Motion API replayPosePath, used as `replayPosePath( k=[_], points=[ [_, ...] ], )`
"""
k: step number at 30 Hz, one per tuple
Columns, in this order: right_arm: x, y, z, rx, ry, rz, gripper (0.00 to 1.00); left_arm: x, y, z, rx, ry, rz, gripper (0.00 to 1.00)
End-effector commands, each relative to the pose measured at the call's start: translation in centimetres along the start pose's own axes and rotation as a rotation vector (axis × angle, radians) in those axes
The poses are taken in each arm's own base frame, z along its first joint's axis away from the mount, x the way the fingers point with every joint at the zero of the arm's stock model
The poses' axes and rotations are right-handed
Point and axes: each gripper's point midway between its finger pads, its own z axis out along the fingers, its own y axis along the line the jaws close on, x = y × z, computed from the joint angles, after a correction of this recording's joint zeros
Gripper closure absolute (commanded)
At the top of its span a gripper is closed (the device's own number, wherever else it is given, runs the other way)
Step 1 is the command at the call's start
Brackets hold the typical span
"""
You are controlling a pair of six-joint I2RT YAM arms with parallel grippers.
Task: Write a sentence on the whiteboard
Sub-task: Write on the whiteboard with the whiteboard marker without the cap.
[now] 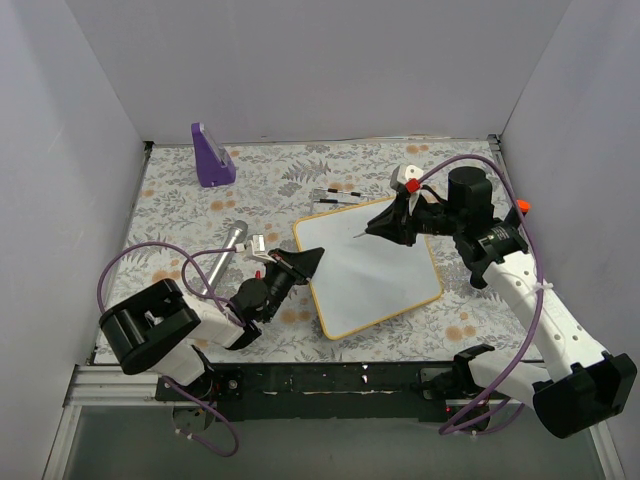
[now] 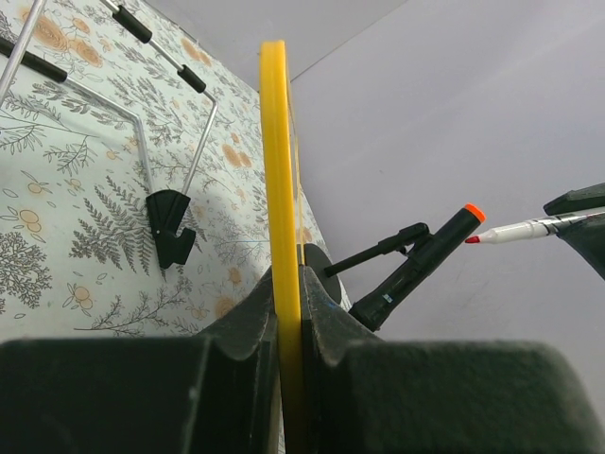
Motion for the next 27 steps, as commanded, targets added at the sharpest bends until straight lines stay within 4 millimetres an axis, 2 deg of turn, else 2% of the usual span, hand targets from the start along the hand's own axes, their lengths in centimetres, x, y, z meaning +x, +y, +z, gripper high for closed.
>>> replayPosePath(
  k=[1,27],
  points=[
    [-0.34,0.45,-0.10,-0.033,-0.025,-0.013,0.99,-3.27,-3.58,-0.41,0.132,-0.126,0.034,1.00],
    [0.10,0.37,-0.10,-0.034,-0.028,0.000,0.99,-2.90,-3.93,-0.41,0.129,-0.117,0.057,1.00]
  ],
)
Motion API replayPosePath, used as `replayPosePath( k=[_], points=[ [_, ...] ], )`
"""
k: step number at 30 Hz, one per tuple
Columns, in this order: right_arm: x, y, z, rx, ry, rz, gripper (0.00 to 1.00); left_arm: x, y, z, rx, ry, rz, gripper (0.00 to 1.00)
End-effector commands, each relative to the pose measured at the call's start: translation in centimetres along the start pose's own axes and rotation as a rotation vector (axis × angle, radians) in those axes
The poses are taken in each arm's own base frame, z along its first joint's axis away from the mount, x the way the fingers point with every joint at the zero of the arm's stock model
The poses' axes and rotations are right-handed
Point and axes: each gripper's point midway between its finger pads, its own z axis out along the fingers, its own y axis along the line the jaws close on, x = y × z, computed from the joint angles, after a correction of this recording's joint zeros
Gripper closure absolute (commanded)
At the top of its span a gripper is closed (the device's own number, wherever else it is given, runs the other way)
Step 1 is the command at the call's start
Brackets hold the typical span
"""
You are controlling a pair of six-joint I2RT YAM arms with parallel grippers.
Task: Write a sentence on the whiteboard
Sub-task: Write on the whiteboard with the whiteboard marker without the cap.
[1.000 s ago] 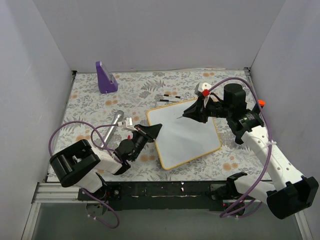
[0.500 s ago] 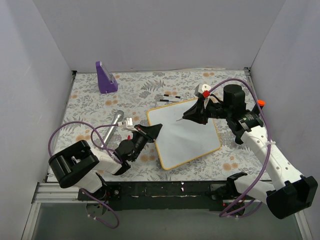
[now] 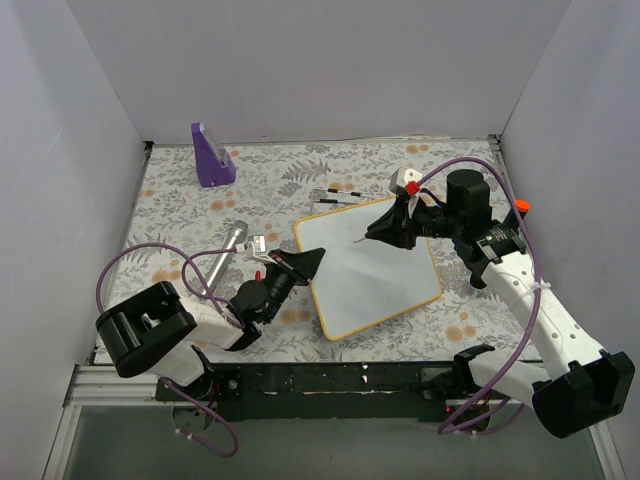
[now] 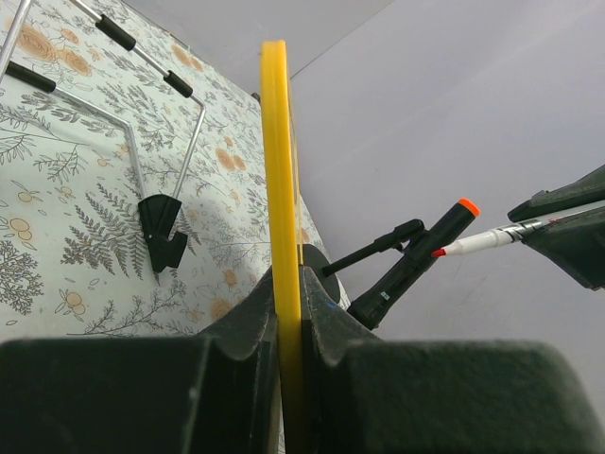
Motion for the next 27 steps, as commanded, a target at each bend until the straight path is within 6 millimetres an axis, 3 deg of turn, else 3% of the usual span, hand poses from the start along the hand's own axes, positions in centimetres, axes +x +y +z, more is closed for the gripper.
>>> replayPosePath(
  k=[1,27],
  points=[
    [-0.91,0.02,-0.20,-0.005,-0.033,-0.027,0.99,-2.90,-2.97,-0.04,0.106,-0.112,0.031,1.00],
    [-0.72,0.31,-0.08,-0.023,-0.035,-0.027,0.99,-2.76,-2.73,-0.09,0.092,-0.109,0.034,1.00]
  ],
)
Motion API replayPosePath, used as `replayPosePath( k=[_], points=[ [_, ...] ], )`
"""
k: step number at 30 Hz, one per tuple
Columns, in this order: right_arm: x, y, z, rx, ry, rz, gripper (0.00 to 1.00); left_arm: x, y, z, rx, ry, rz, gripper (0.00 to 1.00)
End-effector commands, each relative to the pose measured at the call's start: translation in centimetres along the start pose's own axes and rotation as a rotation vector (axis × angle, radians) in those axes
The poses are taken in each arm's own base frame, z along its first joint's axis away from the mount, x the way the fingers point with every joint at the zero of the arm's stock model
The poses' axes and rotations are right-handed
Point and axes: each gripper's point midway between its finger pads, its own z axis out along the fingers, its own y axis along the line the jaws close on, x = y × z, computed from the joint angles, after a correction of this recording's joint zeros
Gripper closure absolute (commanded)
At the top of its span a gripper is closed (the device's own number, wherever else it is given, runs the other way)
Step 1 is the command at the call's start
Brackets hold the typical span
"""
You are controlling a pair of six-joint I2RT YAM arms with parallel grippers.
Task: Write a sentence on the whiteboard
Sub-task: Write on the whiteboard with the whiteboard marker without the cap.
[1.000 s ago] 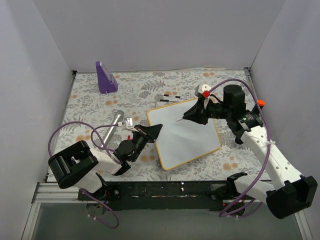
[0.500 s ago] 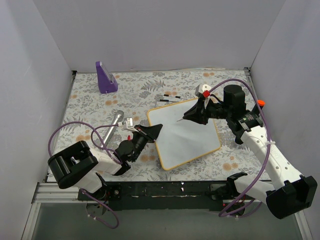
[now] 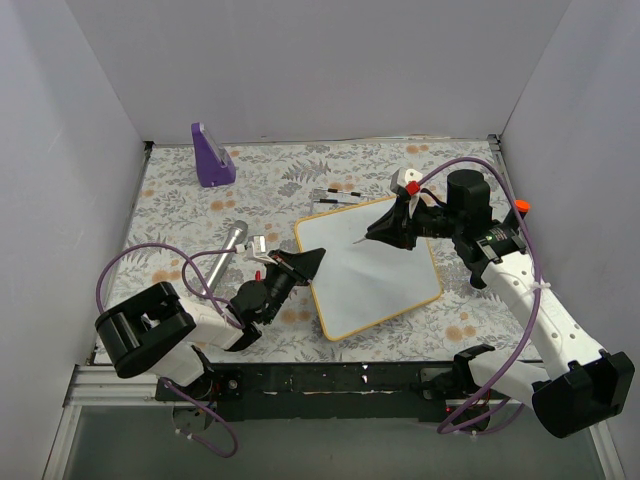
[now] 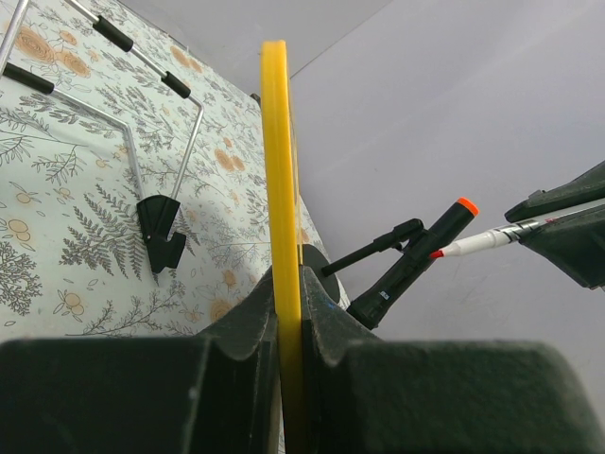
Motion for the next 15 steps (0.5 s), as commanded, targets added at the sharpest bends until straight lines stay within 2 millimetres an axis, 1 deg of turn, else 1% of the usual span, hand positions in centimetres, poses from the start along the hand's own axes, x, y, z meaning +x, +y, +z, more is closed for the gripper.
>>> replayPosePath(
  k=[1,15],
  points=[
    [-0.76,0.22,-0.01,-0.018,-0.032,-0.034,0.99,-2.74,-2.55,0.01,0.088,-0.106,0.030,1.00],
    [-0.64,0.32,-0.03,-0.021,-0.031,-0.038,0.99,-2.83,-2.52,-0.12,0.083,-0.113,0.025,1.00]
  ],
)
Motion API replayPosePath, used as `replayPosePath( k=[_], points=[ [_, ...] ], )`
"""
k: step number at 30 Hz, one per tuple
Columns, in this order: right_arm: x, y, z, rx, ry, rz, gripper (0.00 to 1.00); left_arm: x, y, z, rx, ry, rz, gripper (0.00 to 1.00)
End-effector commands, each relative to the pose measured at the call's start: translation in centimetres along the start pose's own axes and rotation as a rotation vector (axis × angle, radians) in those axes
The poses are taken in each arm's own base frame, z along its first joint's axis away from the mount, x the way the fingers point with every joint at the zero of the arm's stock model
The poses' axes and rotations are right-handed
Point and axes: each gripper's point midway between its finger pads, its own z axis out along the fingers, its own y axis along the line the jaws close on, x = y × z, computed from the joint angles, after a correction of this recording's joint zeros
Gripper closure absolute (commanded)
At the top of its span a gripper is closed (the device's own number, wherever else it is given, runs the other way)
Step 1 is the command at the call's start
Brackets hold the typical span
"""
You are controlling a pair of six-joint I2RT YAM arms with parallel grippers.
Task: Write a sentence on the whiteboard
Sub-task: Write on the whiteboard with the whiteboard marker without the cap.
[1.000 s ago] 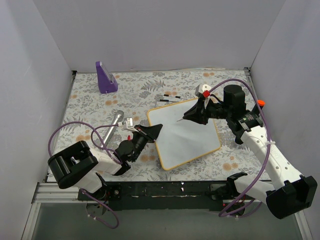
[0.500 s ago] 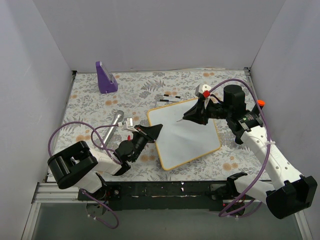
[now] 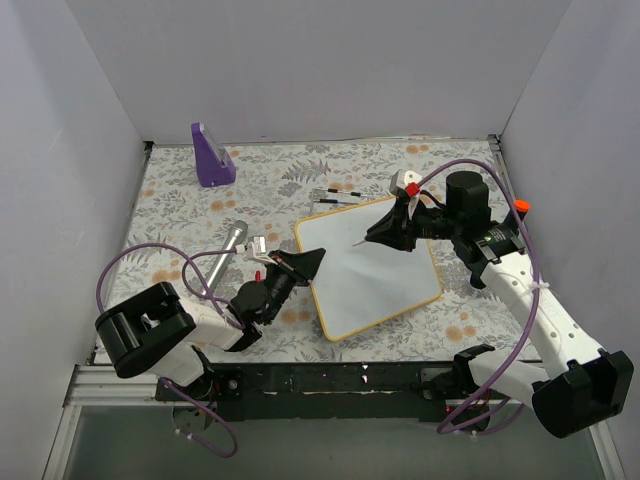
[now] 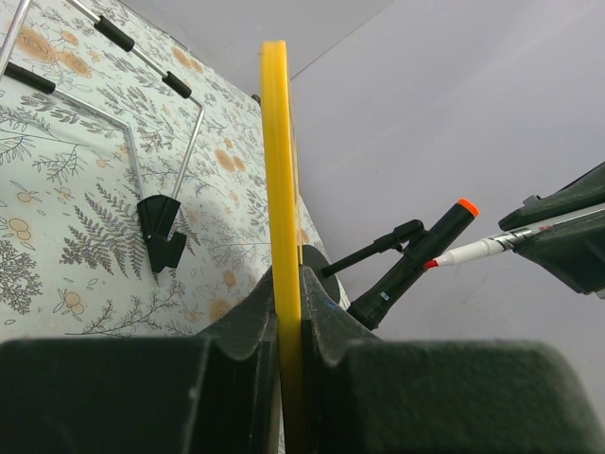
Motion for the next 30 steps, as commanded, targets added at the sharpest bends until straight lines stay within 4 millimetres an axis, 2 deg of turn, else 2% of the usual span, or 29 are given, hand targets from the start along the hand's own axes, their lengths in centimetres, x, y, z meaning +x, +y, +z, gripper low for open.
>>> replayPosePath(
  k=[1,30],
  points=[
    [-1.06,0.09,-0.14,-0.007,-0.033,-0.047,0.99,-2.78,-2.47,-0.09,0.086,-0.107,0.026,1.00],
    [-0.44,0.71,0.05,-0.051,-0.033,-0.042,0.99,-2.62,-2.51,-0.17,0.084,-0.101,0.029,1.00]
  ],
)
